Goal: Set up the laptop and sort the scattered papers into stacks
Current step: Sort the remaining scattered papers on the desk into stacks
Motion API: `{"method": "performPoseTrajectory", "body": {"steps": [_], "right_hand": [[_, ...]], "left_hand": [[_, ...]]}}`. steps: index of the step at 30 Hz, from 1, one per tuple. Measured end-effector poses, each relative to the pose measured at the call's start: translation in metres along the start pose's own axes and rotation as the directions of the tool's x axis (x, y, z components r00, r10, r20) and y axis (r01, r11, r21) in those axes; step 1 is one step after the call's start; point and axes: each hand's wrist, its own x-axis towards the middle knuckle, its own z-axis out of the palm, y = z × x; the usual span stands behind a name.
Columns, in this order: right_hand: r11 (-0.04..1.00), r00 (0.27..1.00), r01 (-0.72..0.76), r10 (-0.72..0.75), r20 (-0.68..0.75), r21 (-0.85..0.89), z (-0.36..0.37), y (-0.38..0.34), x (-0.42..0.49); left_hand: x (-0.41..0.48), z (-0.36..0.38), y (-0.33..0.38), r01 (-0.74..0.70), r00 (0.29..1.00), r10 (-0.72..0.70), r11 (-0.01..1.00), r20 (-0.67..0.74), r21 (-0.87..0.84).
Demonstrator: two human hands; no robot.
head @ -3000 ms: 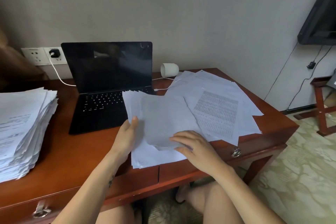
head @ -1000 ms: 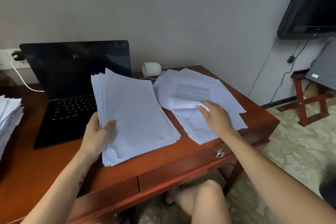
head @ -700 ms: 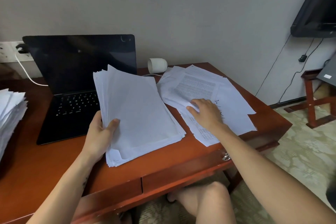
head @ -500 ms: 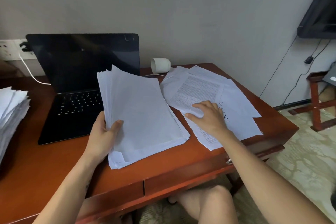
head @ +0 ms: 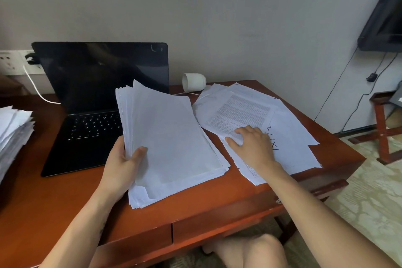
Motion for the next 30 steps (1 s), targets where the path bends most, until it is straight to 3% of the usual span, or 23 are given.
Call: {"method": "performPoseTrajectory", "body": {"steps": [4, 6, 12, 19, 30], "right_hand": [[0.999, 0.982, 0.045, -0.050, 0.184, 0.028, -0.012, 0.005, 0.014], [0.994, 0.973, 0.107, -0.105, 0.207, -0.001, -0.017, 0.008, 0.020], [0.961, 0.974, 0.221, -0.210, 0.081, -0.165, -0.013, 0.006, 0.020], [0.946, 0.963, 0.248, -0.264, -0.050, -0.210, -0.004, 0.006, 0.024], [0.946, 0.927, 0.325, -0.317, -0.203, 0.008, -0.013, -0.003, 0.015]], "left_hand": [[-0.001, 0.000, 0.000, -0.005, 1.000, 0.004, 1.000, -0.009, -0.011], [-0.001, -0.001, -0.001, -0.004, 1.000, 0.004, 1.000, -0.010, -0.005], [-0.003, 0.000, 0.001, -0.018, 1.000, 0.018, 1.000, -0.014, 0.001], [-0.003, 0.000, 0.001, -0.027, 1.000, 0.028, 1.000, -0.009, 0.015], [-0.001, -0.002, 0.001, 0.006, 0.999, -0.006, 1.000, 0.032, -0.007]]}}
